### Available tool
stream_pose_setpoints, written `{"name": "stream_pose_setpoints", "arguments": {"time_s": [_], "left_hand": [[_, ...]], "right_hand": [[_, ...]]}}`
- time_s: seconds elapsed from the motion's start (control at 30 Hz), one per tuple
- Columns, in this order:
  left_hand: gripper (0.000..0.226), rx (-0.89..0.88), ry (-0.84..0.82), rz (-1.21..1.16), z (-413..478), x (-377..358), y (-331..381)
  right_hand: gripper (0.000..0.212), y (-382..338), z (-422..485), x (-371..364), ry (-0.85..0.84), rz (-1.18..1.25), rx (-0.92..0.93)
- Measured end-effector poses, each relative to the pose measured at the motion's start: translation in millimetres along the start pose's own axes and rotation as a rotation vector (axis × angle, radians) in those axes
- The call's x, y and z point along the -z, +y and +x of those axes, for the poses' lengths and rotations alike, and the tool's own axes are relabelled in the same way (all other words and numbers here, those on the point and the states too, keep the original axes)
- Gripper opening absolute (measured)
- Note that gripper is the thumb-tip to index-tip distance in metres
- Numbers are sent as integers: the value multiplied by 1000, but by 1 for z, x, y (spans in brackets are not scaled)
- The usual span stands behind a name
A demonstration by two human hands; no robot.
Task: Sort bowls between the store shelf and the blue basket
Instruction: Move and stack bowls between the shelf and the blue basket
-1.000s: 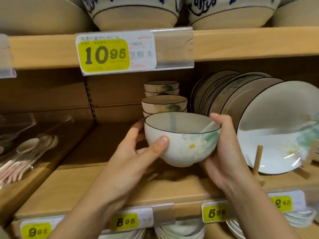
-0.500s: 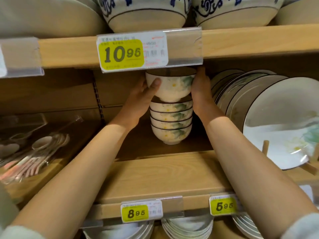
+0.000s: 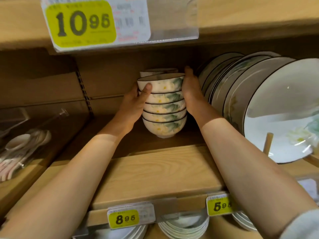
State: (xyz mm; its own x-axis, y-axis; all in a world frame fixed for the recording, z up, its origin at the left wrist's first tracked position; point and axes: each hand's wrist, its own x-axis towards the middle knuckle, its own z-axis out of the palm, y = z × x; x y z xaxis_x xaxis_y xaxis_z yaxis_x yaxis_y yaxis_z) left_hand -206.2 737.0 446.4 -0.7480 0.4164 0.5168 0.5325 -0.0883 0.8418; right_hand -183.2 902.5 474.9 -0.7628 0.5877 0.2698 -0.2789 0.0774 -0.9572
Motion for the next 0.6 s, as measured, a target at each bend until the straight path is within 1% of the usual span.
{"name": "stream_pose_setpoints", "arguments": {"time_s": [0.13, 0.33, 0.43, 0.6], "left_hand": [[42, 6, -24, -33, 2, 3, -6], [34, 11, -37, -62, 1, 1, -11], [38, 16, -31, -21, 1, -1, -11], [49, 4, -27, 115, 0, -4, -13]], "right_hand": [[51, 3, 0, -1, 1, 4, -22], [46, 7, -1, -1, 1, 37, -18], [46, 9, -1, -1, 16, 35, -14], [48, 8, -3, -1, 19, 40, -18]]}}
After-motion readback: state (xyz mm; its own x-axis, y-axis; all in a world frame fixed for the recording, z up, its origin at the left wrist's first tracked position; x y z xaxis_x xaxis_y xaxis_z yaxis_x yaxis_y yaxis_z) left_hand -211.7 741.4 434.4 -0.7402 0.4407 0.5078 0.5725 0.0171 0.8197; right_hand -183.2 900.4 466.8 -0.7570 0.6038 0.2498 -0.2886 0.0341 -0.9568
